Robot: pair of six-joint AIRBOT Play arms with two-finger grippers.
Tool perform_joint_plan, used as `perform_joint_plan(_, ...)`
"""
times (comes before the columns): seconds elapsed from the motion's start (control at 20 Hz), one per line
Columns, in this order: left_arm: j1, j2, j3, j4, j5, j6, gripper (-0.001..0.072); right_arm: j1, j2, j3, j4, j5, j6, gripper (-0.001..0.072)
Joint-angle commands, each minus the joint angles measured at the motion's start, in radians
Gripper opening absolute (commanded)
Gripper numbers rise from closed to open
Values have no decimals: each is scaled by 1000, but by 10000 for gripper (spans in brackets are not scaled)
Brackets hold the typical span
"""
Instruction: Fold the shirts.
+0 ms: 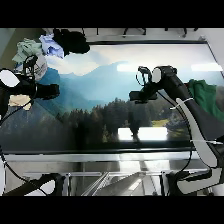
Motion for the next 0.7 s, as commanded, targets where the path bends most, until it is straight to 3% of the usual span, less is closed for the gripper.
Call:
perform_joint_plan(0.0,0,0,0,0,0,0,11,0,-1,0,0,0,0,21)
perform_joint_plan(0.65,-16,-17,-2,1,54,1,10,0,-1,0,0,0,0,22)
